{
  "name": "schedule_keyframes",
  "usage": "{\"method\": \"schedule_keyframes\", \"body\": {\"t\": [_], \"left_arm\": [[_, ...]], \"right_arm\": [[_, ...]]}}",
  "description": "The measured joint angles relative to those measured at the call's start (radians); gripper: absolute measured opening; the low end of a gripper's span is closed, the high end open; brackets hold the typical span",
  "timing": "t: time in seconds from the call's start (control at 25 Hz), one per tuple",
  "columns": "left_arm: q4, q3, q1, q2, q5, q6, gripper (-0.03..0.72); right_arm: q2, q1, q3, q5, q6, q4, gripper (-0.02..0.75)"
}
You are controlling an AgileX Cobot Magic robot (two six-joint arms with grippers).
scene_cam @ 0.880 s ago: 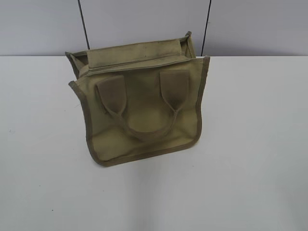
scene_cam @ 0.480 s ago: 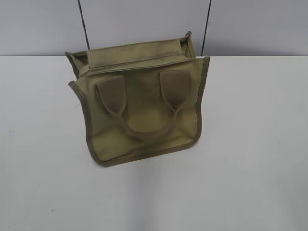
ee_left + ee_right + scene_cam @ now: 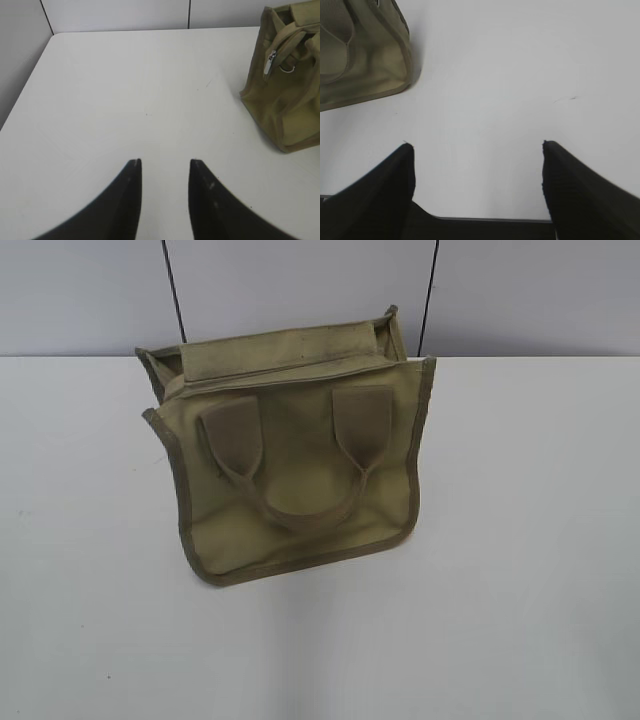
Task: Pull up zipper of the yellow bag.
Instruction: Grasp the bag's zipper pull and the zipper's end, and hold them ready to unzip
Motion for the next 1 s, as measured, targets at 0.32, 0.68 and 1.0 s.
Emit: {"method": "schedule_keyframes", "body": {"t": [0.32, 0.68, 1.0], "left_arm": [[-0.024, -0.001, 0.000, 0.000, -0.001, 0.000, 0.244], [-0.088, -0.059, 0.000, 0.133, -0.260, 0.003, 0.511], [-0.108, 0.152, 0.000, 0.385, -0.878, 0.006, 0.420]], "right_arm": [[0.000, 0.000, 0.000, -0.001, 0.000, 0.001, 0.577], [0.000, 0.000, 0.000, -0.001, 0.000, 0.003, 0.577], [0.000, 0.000, 0.000, -0.002, 0.000, 0.003, 0.577]]}}
